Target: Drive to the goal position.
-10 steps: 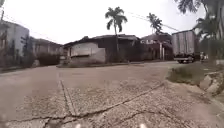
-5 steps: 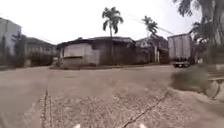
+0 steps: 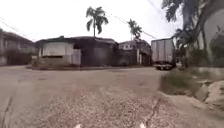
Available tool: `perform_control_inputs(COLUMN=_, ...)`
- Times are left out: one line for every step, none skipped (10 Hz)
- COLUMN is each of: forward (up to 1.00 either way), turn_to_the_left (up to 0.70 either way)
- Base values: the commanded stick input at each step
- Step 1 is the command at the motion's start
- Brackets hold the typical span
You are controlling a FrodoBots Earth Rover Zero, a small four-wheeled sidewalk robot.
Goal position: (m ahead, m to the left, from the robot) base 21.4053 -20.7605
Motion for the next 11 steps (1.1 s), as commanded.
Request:
perform_control_inputs(forward=0.85, turn_to_the_left=0.00)
perform_control_inputs(forward=0.85, turn_to_the_left=0.00)
perform_control_inputs(forward=0.85, turn_to_the_left=0.00)
perform_control_inputs(forward=0.85, turn_to_the_left=0.00)
perform_control_inputs(forward=0.85, turn_to_the_left=0.00)
perform_control_inputs(forward=0.85, turn_to_the_left=0.00)
perform_control_inputs(forward=0.85, turn_to_the_left=0.00)
perform_control_inputs(forward=0.85, turn_to_the_left=-0.30)
perform_control_inputs(forward=0.85, turn_to_the_left=-0.34)
perform_control_inputs(forward=0.85, turn_to_the_left=-0.34)
perform_control_inputs(forward=0.85, turn_to_the_left=-0.34)
